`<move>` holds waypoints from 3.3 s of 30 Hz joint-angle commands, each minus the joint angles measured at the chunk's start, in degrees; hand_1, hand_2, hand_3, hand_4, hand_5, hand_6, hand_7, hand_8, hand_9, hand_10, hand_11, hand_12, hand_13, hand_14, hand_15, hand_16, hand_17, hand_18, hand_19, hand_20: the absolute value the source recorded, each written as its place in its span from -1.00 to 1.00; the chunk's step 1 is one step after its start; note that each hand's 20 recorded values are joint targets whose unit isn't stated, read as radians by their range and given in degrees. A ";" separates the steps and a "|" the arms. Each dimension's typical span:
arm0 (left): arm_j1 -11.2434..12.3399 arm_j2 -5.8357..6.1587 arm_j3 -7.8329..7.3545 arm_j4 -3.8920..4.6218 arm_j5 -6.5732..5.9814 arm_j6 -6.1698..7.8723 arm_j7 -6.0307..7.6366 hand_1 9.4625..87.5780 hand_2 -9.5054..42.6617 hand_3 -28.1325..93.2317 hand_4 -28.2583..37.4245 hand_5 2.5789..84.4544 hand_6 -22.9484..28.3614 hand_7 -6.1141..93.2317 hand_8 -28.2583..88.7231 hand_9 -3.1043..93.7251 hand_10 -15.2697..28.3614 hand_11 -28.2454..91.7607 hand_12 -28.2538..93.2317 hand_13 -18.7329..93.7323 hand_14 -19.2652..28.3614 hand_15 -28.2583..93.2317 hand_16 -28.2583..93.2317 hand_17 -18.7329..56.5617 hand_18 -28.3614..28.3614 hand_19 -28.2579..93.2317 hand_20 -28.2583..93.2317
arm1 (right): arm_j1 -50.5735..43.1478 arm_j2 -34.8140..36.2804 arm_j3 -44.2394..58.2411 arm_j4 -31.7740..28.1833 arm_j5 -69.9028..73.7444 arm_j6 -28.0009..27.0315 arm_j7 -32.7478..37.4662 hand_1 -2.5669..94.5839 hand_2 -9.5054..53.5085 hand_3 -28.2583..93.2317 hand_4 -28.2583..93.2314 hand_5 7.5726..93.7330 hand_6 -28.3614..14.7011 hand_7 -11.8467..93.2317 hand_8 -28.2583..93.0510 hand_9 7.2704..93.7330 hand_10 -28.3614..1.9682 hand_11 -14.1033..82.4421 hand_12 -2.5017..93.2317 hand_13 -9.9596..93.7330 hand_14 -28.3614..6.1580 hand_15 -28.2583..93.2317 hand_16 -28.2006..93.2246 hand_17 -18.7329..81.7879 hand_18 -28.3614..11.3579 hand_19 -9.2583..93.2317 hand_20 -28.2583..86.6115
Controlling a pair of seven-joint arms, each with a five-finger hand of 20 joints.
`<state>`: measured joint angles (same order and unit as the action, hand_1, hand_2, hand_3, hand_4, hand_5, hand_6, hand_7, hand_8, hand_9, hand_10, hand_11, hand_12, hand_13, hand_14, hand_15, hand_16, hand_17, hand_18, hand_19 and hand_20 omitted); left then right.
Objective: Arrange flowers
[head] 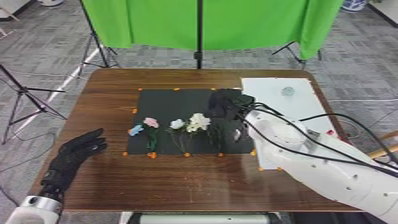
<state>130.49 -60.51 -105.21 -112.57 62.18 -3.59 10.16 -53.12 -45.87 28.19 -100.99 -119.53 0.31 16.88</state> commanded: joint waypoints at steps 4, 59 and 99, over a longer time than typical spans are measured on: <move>0.11 -0.41 0.31 0.16 0.25 -0.41 -0.78 -0.32 -1.00 0.49 -0.49 -0.05 0.05 -0.68 -0.61 -0.10 0.26 -0.25 -0.32 -0.05 0.53 -0.24 -0.48 -0.32 0.51 -0.40 -0.22 | 1.45 -3.85 -1.36 0.77 0.06 -1.23 -1.74 -0.52 -0.38 0.56 -0.66 0.41 0.41 -0.48 -0.71 0.60 -0.11 0.40 -0.10 0.87 0.31 0.65 0.14 0.61 -0.53 1.00 0.68; -0.01 -0.55 0.38 0.24 0.20 -0.55 -0.93 -0.32 -1.00 0.49 -0.48 -0.05 0.05 -0.68 -0.61 -0.10 0.26 -0.25 -0.32 -0.05 0.53 -0.24 -0.48 -0.32 0.51 -0.40 -0.23 | 2.20 -4.32 -2.26 -0.13 1.55 -5.27 -2.72 -0.49 -0.39 0.56 -0.66 0.42 0.42 -0.47 -0.71 0.64 -0.06 0.41 -0.10 0.90 0.32 0.65 0.14 0.64 -0.53 1.00 0.71; 0.39 -0.26 -0.11 -0.09 0.17 -0.53 -1.25 -0.32 -1.00 0.49 -0.48 -0.05 0.05 -0.68 -0.61 -0.10 0.26 -0.25 -0.32 -0.05 0.53 -0.24 -0.48 -0.32 0.51 -0.39 -0.23 | -0.30 2.89 10.08 -3.51 9.12 8.01 2.77 -0.49 -0.45 0.55 -0.67 0.51 0.41 -0.45 -0.70 0.67 -0.04 0.35 -0.14 0.89 0.33 0.65 0.13 0.63 -0.53 1.00 0.73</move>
<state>130.16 -60.62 -105.08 -112.55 62.20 -3.80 9.64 -55.60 -45.60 36.01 -106.06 -103.93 -5.64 15.12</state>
